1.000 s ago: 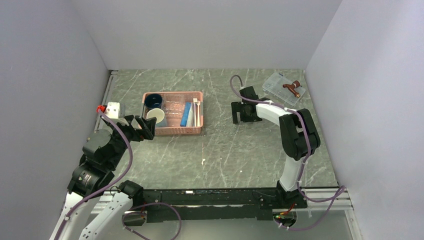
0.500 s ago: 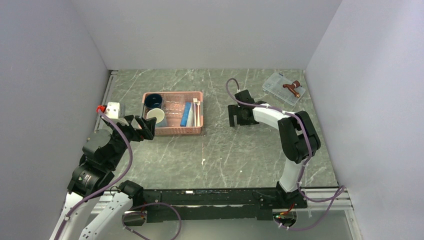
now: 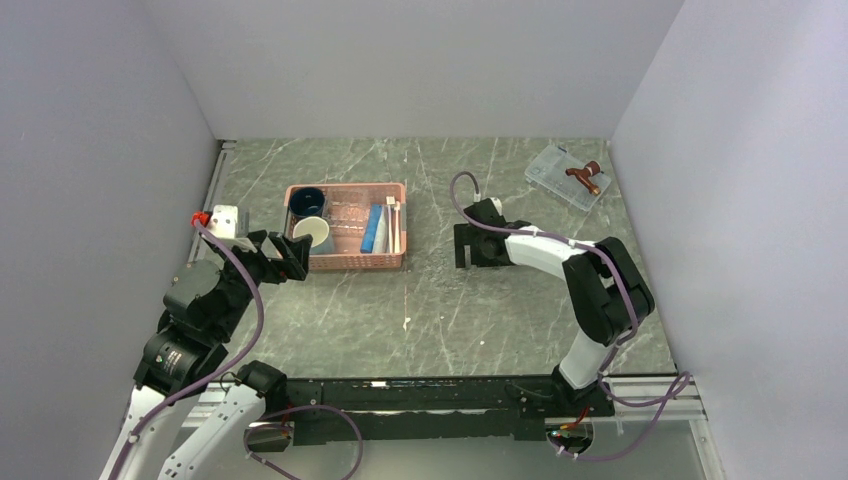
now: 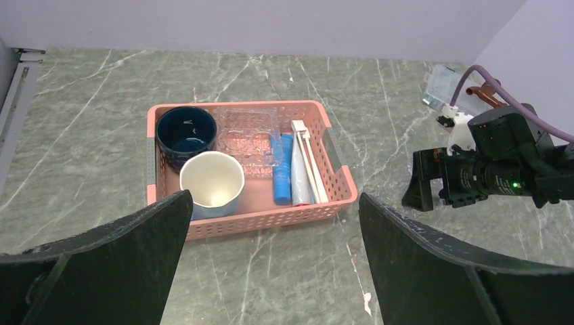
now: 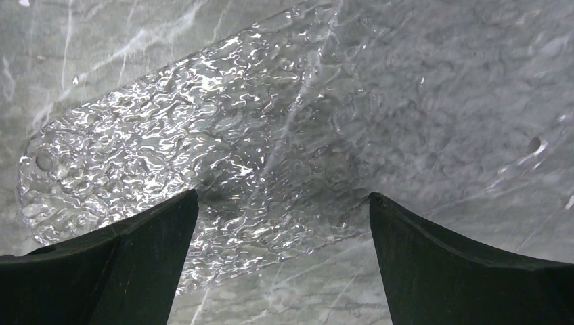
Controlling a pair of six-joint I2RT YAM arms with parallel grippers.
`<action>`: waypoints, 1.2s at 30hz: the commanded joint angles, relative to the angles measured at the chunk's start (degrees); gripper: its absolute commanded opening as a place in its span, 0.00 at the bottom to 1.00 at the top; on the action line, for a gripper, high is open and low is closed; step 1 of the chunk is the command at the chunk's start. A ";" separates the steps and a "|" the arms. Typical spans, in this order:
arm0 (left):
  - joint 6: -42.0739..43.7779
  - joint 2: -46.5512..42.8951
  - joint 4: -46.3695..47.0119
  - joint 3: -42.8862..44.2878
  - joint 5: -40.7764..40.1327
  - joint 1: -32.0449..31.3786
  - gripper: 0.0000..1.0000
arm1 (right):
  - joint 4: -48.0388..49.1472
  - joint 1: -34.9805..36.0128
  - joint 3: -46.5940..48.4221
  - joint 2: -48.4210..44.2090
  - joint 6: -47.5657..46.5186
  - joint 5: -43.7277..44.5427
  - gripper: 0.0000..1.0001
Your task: Prepare toiletry sets of a toothbrush and toothpaste on the tray
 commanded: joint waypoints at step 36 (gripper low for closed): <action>-0.02 -0.89 0.69 0.02 -0.48 0.30 0.99 | -13.38 26.20 -14.80 -17.68 37.74 10.93 0.94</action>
